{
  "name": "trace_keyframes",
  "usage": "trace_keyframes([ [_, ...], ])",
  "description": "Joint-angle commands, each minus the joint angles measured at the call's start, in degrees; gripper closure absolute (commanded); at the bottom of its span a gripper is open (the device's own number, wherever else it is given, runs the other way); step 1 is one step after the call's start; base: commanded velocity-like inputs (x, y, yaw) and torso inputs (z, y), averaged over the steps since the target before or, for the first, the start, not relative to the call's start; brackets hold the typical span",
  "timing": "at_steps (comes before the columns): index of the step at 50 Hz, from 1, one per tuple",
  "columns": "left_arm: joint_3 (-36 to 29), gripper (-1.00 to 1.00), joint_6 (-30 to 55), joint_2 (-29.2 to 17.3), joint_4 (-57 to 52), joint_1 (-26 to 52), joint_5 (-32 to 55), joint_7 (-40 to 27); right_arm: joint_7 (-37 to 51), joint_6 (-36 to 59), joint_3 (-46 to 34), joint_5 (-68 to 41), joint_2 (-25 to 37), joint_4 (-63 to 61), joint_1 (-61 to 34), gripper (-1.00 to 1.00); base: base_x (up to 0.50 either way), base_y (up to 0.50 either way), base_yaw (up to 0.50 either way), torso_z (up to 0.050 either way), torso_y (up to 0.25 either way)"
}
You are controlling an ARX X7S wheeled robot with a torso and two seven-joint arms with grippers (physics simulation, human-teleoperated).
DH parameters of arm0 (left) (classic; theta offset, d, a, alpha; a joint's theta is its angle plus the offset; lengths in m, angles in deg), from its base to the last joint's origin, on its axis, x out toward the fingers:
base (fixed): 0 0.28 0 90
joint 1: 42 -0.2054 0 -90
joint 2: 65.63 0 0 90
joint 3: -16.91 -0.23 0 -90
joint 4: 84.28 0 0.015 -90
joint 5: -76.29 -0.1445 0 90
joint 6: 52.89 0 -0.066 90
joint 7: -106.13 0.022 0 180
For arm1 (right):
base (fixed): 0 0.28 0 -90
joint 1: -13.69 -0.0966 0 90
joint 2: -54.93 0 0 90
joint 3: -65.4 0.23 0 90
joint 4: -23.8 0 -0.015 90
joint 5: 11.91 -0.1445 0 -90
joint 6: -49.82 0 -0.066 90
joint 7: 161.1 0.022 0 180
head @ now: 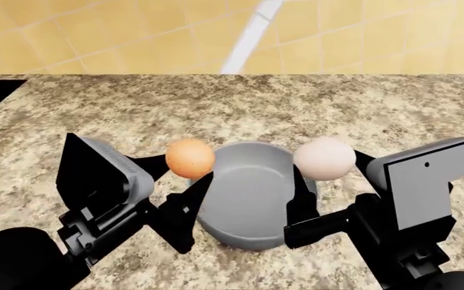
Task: Place the eggs and milk next to the bowl.
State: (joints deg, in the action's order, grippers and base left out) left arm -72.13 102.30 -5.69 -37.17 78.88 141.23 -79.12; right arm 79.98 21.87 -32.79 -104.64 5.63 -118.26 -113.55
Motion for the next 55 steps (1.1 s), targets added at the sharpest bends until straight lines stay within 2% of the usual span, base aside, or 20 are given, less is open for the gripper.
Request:
trace_keyframes([
  [1,-0.05,1.0,-0.44,-0.09,0.45,0.54,0.47,-0.83,-0.14,0.27,0.19,0.58,0.28,-0.62,0.22,1.0,0.05,-0.27,0.0,0.0,0.0],
  [15,0.44,1.0,-0.81,-0.27,1.61,1.67,0.63,-2.0,-0.68,-0.22,0.46,1.39,0.52,0.79,-0.01,1.0,0.0,0.0,0.0,0.0,0.0],
  [24,-1.57,1.0,-1.21,-0.32,5.24,3.63,-3.02,-2.17,1.46,-1.87,2.82,1.68,1.98,2.21,1.47,1.0,0.0,0.0,0.0,0.0,0.0],
  [44,-5.61,1.0,-4.16,-1.3,16.59,5.37,-12.0,-0.91,-2.98,-2.87,5.4,2.11,5.21,5.5,5.68,1.0,0.0,0.0,0.0,0.0,0.0],
  [55,-5.91,1.0,-4.4,-1.23,24.23,7.48,-13.45,0.08,-4.25,-4.68,7.9,2.4,6.29,3.36,12.62,1.0,0.0,0.0,0.0,0.0,0.0],
])
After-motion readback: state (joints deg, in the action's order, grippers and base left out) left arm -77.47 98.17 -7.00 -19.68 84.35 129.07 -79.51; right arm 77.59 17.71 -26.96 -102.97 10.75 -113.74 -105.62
